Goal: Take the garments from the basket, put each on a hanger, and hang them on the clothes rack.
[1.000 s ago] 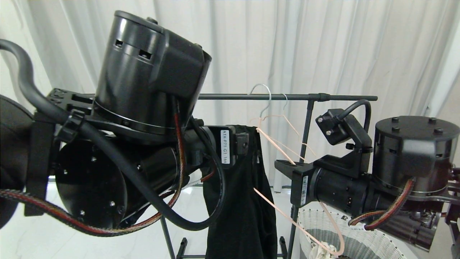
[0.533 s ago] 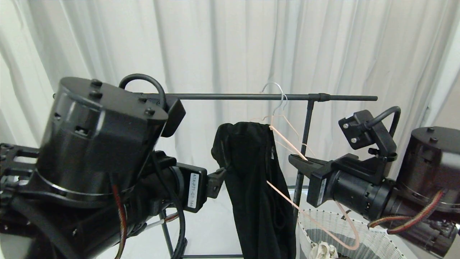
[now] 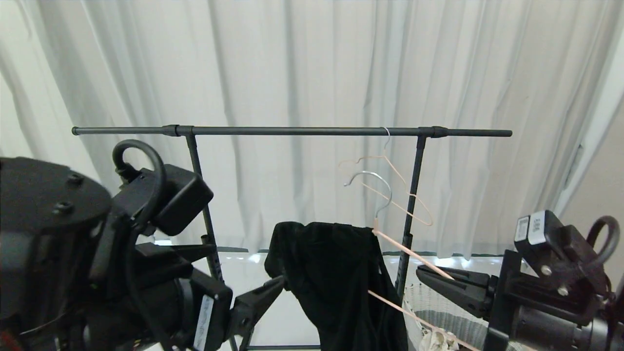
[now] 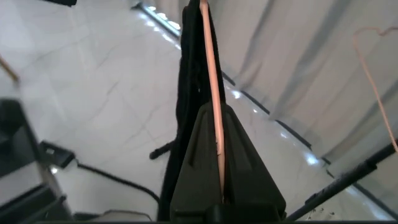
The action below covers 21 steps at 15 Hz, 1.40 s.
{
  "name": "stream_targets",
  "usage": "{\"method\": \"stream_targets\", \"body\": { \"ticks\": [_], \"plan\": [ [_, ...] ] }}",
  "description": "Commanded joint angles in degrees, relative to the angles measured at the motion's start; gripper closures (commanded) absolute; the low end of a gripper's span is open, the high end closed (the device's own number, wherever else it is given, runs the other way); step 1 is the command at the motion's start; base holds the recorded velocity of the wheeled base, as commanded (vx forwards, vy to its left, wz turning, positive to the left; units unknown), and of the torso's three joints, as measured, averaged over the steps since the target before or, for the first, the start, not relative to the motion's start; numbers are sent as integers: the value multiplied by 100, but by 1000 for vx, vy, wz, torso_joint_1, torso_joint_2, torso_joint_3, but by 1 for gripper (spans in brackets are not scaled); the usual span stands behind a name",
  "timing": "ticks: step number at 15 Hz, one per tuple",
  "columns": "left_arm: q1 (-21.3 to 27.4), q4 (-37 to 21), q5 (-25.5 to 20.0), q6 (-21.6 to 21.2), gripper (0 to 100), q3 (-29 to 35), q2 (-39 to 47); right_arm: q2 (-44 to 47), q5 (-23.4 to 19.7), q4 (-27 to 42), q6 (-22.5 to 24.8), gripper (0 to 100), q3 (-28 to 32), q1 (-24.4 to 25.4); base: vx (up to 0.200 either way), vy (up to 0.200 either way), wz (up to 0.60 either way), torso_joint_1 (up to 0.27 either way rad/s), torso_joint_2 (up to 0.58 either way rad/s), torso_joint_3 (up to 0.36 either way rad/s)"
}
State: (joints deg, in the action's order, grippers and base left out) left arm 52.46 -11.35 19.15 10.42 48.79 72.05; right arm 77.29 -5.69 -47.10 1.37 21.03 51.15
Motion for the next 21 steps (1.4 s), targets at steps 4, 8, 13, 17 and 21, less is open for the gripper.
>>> {"method": "stream_targets", "body": {
  "ticks": [4, 8, 13, 17, 21],
  "plan": [
    [-420, 713, -2258, -1851, 0, -1530, -1351, -434, -635, -9, 417, 100, -538, 35, 0, 0, 0, 0, 0, 0],
    [-561, 2067, -2548, -2044, 0, -1776, -604, -425, -696, -9, 593, 100, -521, 545, 0, 0, 0, 0, 0, 0],
    [-561, 2357, -3567, -2589, 0, -1917, -165, -478, -679, -9, 848, 100, -521, 993, 0, 0, 0, 0, 0, 0],
    [-570, 2357, -3682, -2906, 0, -1934, 38, -601, -670, 0, 1006, 100, -538, 1213, 0, 0, 0, 0, 0, 0],
    [-526, 2357, -3875, -2923, 0, -1926, 134, -601, -635, 0, 1059, 100, -530, 1503, 0, 0, 0, 0, 0, 0]
  ]
}}
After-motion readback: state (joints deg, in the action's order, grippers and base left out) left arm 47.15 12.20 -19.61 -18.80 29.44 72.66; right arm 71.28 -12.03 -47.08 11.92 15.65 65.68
